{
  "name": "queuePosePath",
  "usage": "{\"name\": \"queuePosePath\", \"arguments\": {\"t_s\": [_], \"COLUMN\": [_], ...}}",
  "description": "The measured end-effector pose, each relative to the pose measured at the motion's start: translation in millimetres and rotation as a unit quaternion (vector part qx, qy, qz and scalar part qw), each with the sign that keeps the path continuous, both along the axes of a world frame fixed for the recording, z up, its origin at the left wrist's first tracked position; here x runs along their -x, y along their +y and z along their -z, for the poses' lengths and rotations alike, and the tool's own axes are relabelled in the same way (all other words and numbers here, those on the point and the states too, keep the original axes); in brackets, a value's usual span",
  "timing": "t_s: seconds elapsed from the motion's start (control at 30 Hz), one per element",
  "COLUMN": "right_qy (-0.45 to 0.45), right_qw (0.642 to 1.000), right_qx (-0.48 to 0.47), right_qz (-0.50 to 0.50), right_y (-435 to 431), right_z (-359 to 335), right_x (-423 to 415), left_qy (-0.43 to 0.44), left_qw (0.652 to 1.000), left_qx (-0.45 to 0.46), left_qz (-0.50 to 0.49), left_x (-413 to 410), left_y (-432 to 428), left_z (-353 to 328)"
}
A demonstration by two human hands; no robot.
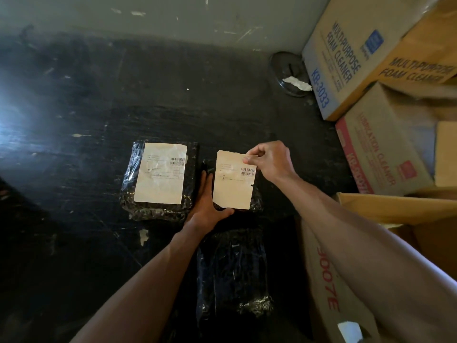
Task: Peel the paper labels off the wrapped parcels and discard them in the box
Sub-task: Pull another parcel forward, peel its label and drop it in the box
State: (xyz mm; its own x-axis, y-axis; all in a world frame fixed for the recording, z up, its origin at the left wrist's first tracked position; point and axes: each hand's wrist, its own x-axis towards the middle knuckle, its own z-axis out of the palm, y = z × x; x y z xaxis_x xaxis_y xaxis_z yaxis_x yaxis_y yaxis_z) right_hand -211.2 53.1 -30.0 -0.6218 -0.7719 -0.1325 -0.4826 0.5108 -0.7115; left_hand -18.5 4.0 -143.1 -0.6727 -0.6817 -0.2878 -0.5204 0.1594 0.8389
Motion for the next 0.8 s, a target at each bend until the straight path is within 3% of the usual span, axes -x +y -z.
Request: {"name": "queuePosePath", "arguments": {"t_s": [0.2, 0.5, 0.8], "right_qy": [-0.043, 0.047, 0.071], "right_qw": [0.995, 0.992, 0.983], "right_qx": [0.05, 0.097, 0.103], "right_qz": [0.073, 0.068, 0.137], "right_y": [11, 44, 139], "right_z": [-27, -82, -103], "right_x": [6, 23, 35], "left_qy": [0.01, -0.036, 0.024], "left_qw": [1.0, 0.998, 0.998], "left_qx": [0.007, 0.054, 0.052], "left_qz": [-0.004, -0.007, 0.029], "left_x": [-2, -5, -7], "left_y": [3, 19, 84], "left_z": [-3, -28, -83]}}
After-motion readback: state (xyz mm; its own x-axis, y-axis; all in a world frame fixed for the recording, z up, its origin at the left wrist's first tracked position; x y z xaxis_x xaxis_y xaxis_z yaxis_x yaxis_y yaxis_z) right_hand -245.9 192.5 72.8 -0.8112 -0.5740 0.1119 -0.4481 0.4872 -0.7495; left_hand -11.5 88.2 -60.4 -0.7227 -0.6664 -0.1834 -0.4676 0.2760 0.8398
